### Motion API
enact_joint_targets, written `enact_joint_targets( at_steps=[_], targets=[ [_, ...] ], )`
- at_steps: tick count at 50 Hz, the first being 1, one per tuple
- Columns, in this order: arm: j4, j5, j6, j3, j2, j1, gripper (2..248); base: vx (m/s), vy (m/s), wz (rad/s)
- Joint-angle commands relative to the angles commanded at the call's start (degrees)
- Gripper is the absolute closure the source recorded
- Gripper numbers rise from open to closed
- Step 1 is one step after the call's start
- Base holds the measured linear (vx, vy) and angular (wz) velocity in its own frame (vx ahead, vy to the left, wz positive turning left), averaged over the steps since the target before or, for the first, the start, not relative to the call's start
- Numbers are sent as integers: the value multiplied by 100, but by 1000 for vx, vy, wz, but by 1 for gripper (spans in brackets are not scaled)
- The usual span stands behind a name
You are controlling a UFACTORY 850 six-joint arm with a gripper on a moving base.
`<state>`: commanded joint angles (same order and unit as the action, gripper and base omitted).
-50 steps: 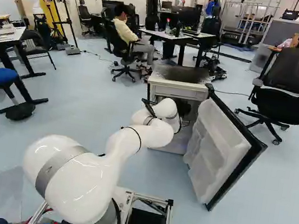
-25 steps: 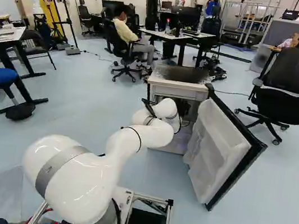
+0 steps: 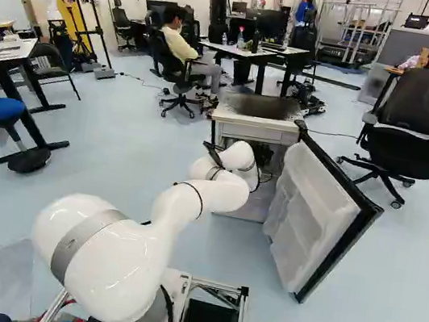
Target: Grab a drink from the fridge
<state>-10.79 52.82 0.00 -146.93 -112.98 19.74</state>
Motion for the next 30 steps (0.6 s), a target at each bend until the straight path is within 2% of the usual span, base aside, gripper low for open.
enact_joint_targets(
  at_steps=[16, 30],
  targets=[
    [0, 0, 0, 143, 64, 24, 158, 0, 0, 0],
    [0, 0, 0, 481, 251, 44, 158, 0, 0, 0]
  ],
)
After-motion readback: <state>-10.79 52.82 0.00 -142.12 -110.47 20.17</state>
